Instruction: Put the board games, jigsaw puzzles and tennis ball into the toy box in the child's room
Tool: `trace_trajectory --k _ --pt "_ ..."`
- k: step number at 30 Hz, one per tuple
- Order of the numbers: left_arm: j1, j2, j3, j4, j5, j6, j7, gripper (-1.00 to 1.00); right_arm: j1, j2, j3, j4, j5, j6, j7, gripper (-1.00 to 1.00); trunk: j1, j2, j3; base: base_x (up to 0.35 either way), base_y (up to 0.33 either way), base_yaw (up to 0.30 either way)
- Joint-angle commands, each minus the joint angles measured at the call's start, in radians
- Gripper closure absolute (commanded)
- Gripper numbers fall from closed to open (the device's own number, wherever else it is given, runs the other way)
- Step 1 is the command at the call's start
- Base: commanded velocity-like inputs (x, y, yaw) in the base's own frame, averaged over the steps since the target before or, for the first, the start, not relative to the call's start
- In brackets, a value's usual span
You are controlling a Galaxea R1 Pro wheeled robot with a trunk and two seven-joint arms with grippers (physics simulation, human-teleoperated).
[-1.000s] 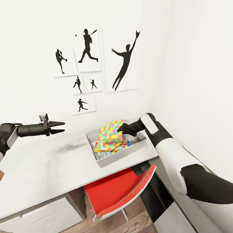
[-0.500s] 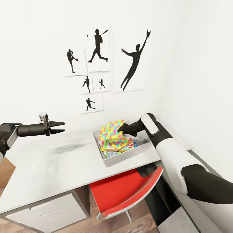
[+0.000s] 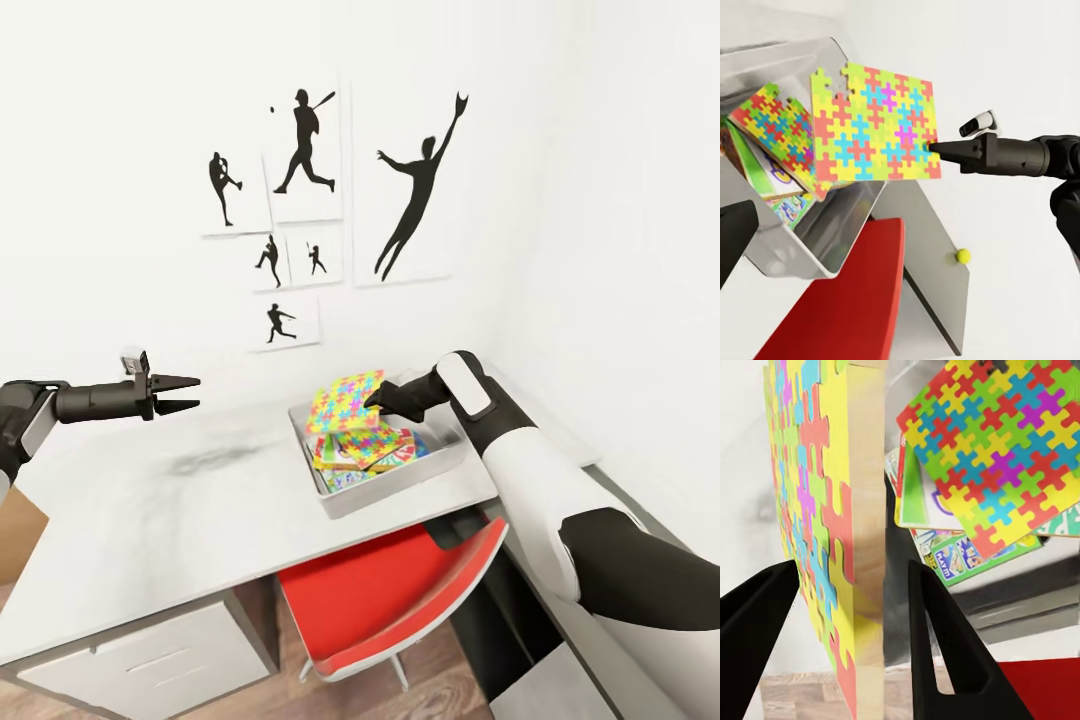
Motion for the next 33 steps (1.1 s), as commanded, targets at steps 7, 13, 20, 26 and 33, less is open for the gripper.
trace_trajectory --k 7,13,20,26,33 --pt "-0.001 0.001 -0.006 0.0 0.004 0.01 -0.004 -1.0 0.0 -0.001 0.003 -0.001 -0.01 0.004 -0.01 1.0 0.001 -0.002 -0.002 0.191 -0.036 0.0" --pt "-0.001 0.001 -0.006 0.0 0.004 0.01 -0.004 -1.0 0.001 -0.007 0.002 -0.002 -0.015 0.007 0.015 1.0 0.001 -0.002 -0.002 0.134 -0.14 0.0" --pt "-0.001 0.001 -0.006 0.001 0.004 0.01 -0.004 -1.0 0.0 -0.058 0.005 0.004 -0.021 0.011 0.1 1.0 0.001 -0.002 -0.002 0.013 -0.124 0.0" --pt "-0.001 0.001 -0.006 0.0 0.004 0.009 -0.004 -1.0 -0.001 -0.087 0.017 0.008 -0.015 0.011 0.172 1.0 0.001 -0.002 -0.002 0.001 -0.02 0.0" --pt "-0.001 0.001 -0.006 0.0 0.004 0.01 -0.004 -1.0 -0.007 -0.091 0.103 0.054 -0.013 0.011 0.184 1.0 0.001 -0.002 -0.002 0.0 -0.001 0.0"
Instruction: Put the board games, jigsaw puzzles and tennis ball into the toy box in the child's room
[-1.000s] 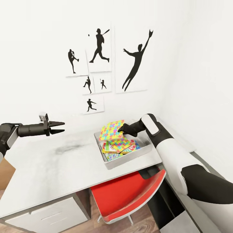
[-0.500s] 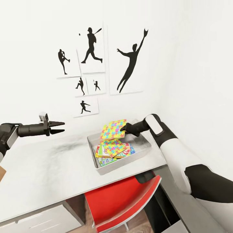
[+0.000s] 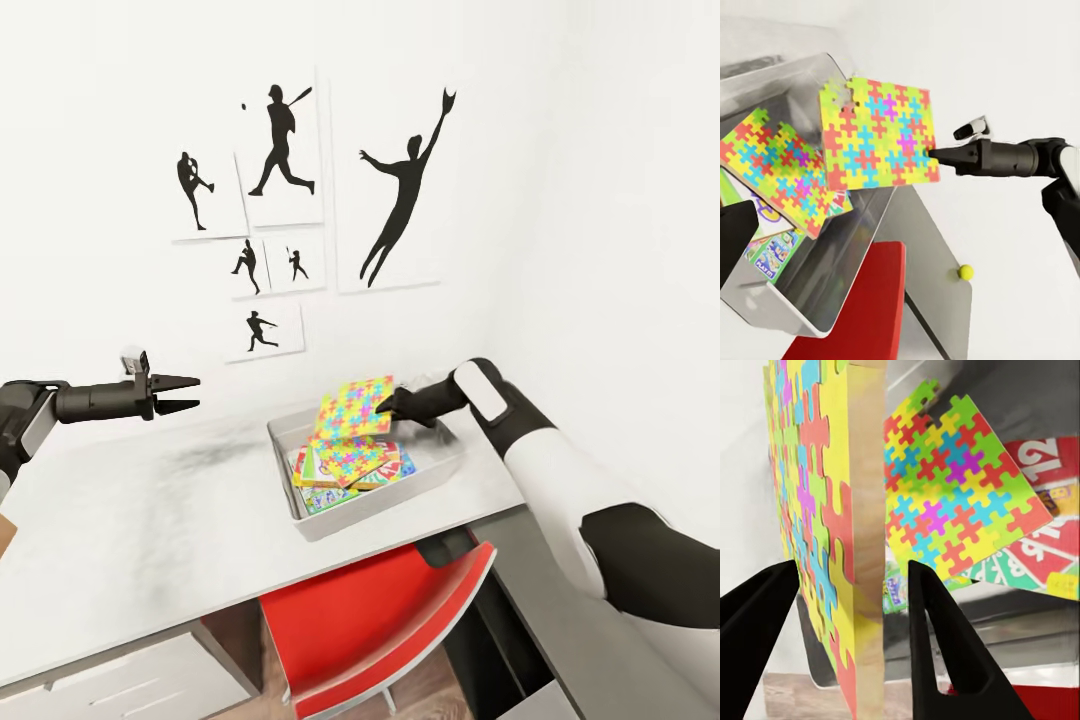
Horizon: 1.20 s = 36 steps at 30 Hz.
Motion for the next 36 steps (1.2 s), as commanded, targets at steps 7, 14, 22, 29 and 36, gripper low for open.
trace_trajectory --k 7,14,22,29,36 --pt "-0.001 0.001 -0.006 0.0 0.003 0.011 -0.006 -1.0 -0.004 0.002 0.102 0.025 -0.012 0.002 0.019 1.0 0.001 -0.002 -0.002 0.0 0.0 0.0" --pt "-0.001 0.002 -0.006 0.0 0.003 0.011 -0.006 -1.0 -0.005 0.005 0.182 0.039 -0.01 0.002 0.072 1.0 0.001 -0.002 -0.002 0.0 0.0 0.0" --pt "-0.002 0.001 -0.006 0.0 0.003 0.011 -0.006 -1.0 -0.004 0.009 0.194 0.058 -0.009 0.002 0.078 1.0 0.001 -0.002 -0.002 0.0 0.0 0.0" --pt "-0.001 0.001 -0.006 0.0 0.003 0.011 -0.006 -1.0 -0.005 0.007 0.194 0.099 -0.008 0.002 0.078 1.0 0.001 -0.002 -0.002 0.019 0.0 0.0" --pt "-0.001 0.001 -0.007 0.001 0.003 0.011 -0.006 -1.0 -0.006 0.009 0.194 0.117 -0.008 0.002 0.078 1.0 0.001 -0.002 -0.002 0.001 0.0 0.0"
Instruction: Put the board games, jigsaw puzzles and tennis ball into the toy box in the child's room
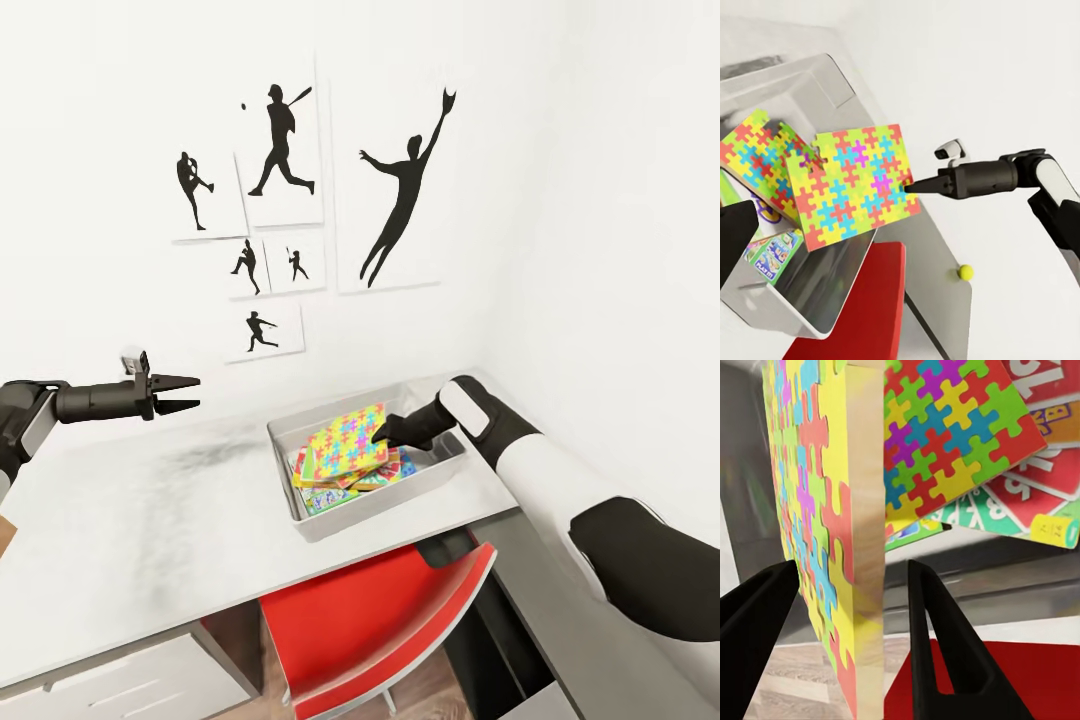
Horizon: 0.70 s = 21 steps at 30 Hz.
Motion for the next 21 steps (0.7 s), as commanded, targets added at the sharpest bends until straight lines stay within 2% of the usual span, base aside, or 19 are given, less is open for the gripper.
trace_trajectory --k 1,14,21 --pt "-0.001 0.001 -0.006 0.0 0.003 0.011 -0.004 -1.0 -0.001 0.0 0.005 0.0 -0.004 0.001 -0.002 1.0 0.001 -0.002 -0.002 0.0 0.0 0.0" --pt "-0.001 0.001 -0.006 0.0 0.003 0.011 -0.004 -1.0 -0.001 0.004 0.005 0.001 -0.003 0.001 -0.002 1.0 0.001 -0.002 -0.002 0.026 0.0 0.0" --pt "-0.001 0.001 -0.006 0.0 0.003 0.01 -0.004 -1.0 -0.001 0.005 0.006 0.002 -0.003 0.001 -0.002 1.0 0.001 -0.002 -0.002 0.09 0.053 0.0"
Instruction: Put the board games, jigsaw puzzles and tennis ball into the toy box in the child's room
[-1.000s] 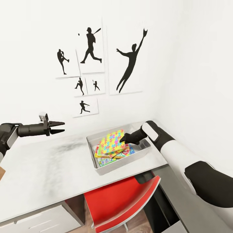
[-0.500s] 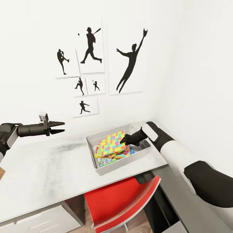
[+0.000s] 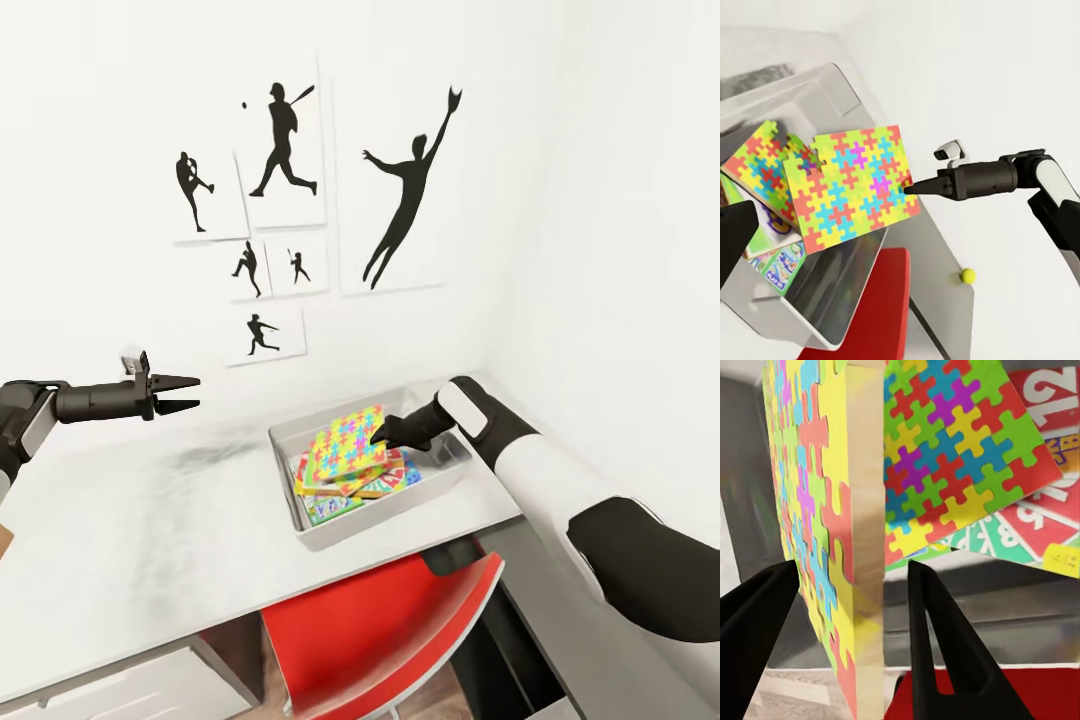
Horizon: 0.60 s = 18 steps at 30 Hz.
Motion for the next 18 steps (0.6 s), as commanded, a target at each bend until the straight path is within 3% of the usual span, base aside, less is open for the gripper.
trace_trajectory --k 1,7,16,17,18 --pt "-0.001 0.001 -0.006 0.0 0.003 0.011 -0.004 -1.0 -0.001 0.0 0.005 0.0 -0.005 0.001 -0.002 1.0 0.001 -0.002 -0.002 0.034 0.016 0.0" --pt "-0.001 0.001 -0.006 0.0 0.003 0.01 -0.004 -1.0 -0.003 -0.001 0.051 0.0 -0.003 0.001 -0.002 1.0 0.001 -0.002 -0.002 0.008 0.004 0.0" --pt "-0.001 0.001 -0.006 0.001 0.003 0.01 -0.004 -1.0 -0.003 -0.007 0.056 0.0 -0.003 0.001 -0.002 1.0 0.001 -0.002 -0.002 0.07 0.018 0.0" --pt "-0.001 0.001 -0.006 0.001 0.003 0.01 -0.004 -1.0 -0.003 -0.007 0.056 0.0 -0.003 0.001 -0.002 -1.0 0.001 -0.002 -0.002 0.178 0.081 0.0" --pt "-0.001 0.001 -0.006 0.0 0.003 0.01 -0.004 -1.0 -0.003 -0.008 0.056 0.0 -0.003 0.001 -0.002 -1.0 0.001 -0.002 -0.002 0.122 0.045 0.0"
